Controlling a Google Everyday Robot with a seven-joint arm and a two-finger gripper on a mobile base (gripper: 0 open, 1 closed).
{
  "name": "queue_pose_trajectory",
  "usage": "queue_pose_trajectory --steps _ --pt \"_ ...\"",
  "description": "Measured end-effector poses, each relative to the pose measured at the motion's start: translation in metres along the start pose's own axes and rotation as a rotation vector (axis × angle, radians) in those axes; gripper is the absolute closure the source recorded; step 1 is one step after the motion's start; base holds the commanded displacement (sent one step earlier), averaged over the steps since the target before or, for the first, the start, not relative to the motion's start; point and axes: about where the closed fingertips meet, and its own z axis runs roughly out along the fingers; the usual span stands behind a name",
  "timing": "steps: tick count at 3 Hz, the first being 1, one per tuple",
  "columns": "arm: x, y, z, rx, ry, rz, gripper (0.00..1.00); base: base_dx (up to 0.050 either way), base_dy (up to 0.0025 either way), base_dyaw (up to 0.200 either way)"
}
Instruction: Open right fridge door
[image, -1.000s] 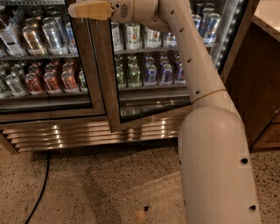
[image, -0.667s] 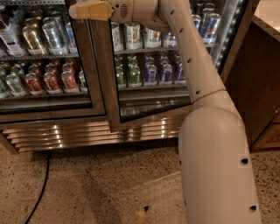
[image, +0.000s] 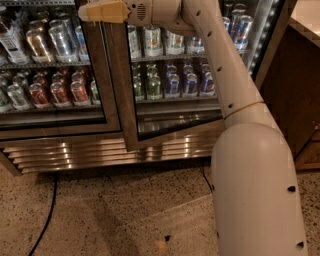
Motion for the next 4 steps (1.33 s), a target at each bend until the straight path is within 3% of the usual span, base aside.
queue_pose_trajectory --steps 2,4 --pt "0.0004 0.0016 0.0029 0.000 0.000 0.000 0.00 0.000 0.00000 0.000" --pt "0.0027 0.0029 0.0036 0.018 0.009 0.006 0.00 0.000 0.00000 0.000"
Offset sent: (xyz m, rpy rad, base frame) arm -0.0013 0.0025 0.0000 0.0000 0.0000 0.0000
